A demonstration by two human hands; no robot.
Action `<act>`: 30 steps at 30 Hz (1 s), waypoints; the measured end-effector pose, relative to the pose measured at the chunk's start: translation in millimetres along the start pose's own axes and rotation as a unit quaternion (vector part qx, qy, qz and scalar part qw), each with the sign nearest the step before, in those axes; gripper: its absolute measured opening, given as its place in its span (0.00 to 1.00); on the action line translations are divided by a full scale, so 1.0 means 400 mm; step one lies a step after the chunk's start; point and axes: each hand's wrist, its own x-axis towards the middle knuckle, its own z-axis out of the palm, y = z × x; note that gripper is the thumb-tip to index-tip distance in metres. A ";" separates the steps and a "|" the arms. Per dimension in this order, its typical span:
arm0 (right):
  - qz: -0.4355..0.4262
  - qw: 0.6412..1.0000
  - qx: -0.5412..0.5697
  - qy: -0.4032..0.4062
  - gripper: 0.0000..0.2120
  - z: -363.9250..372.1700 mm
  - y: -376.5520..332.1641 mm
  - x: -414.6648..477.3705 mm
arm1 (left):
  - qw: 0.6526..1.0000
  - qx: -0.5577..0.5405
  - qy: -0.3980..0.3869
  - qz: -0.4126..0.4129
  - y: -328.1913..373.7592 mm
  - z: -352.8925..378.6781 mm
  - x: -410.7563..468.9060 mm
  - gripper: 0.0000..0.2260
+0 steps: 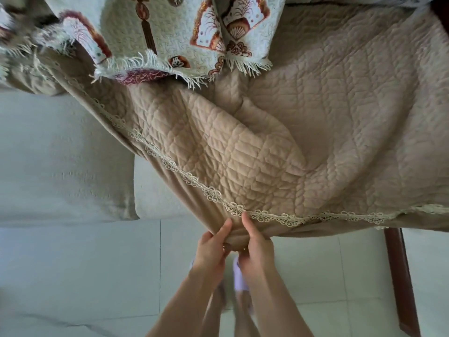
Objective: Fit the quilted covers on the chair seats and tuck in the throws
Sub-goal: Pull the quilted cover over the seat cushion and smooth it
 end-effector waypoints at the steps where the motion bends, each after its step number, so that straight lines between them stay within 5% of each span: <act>1: -0.005 1.000 -0.011 -0.001 0.15 -0.003 -0.006 0.002 | 1.000 0.004 -0.004 0.005 0.022 0.000 0.007 0.14; 5: -0.001 1.000 -0.015 0.005 0.05 -0.013 -0.015 0.023 | 0.997 -0.046 0.009 0.064 0.164 -0.013 0.065 0.27; 10: -0.005 1.000 -0.005 0.000 0.06 -0.005 -0.008 0.016 | 0.993 -0.029 0.077 0.083 0.212 -0.034 0.078 0.17; 15: 0.057 0.995 -0.016 -0.083 0.27 0.000 0.042 0.011 | 0.992 -0.053 0.090 0.073 0.122 -0.082 0.040 0.18; 19: 0.051 0.986 -0.104 -0.118 0.23 0.010 0.101 -0.006 | 0.994 -0.070 0.061 0.049 0.055 -0.101 -0.003 0.13; 25: 0.060 0.992 -0.059 -0.093 0.15 0.019 0.116 0.005 | 0.997 -0.044 0.016 0.067 0.075 -0.123 -0.012 0.17; 30: 0.019 0.996 -0.067 -0.046 0.31 0.028 0.123 -0.003 | 0.989 -0.085 0.025 0.117 0.223 -0.185 0.026 0.24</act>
